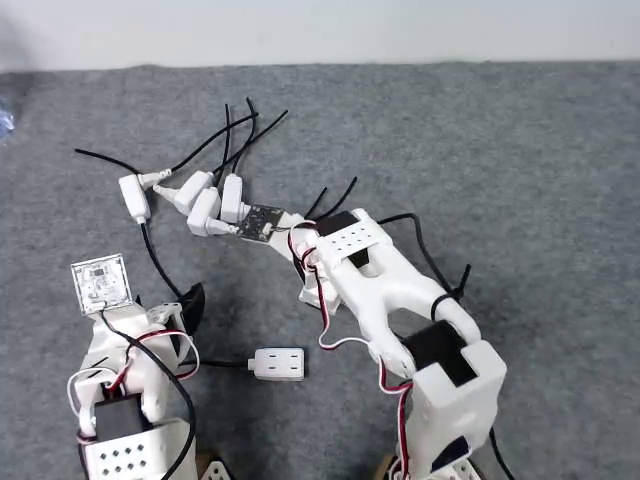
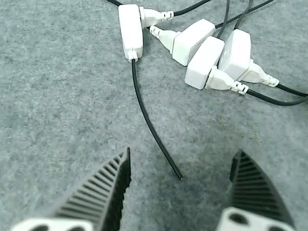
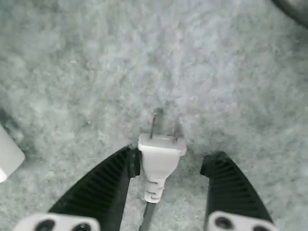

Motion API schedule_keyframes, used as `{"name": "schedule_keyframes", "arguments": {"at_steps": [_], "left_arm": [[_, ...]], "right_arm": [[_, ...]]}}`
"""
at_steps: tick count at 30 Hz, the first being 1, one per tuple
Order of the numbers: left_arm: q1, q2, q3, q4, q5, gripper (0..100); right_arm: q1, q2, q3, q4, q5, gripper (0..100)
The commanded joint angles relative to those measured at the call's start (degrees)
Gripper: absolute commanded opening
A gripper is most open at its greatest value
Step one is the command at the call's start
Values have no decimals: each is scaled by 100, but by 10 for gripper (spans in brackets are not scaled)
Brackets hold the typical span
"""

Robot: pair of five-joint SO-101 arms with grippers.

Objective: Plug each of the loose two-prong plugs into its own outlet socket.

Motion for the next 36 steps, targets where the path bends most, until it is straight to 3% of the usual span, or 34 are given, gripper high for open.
{"name": "schedule_keyframes", "arguments": {"at_steps": [1, 4, 8, 14, 20, 24, 36], "left_arm": [[-35, -62, -57, -132, -62, 317], [-35, -62, -57, -132, -62, 317], [-35, -62, -57, -132, -62, 317], [141, -62, -84, -141, -26, 317], [1565, -62, -84, -651, 35, 317], [2171, -62, -259, -695, 448, 317], [2224, -62, -435, -659, 677, 317]], "right_arm": [[-31, 13, -316, 92, -18, 197], [-31, 13, -316, 101, -18, 154], [-31, 13, -343, 57, -9, 0], [-57, -198, -316, 110, -18, 8], [-637, -1437, -281, 901, -70, 9], [-1068, -2422, -211, 1279, -299, 9], [-1798, -4233, 431, 1464, -712, 9]]}}
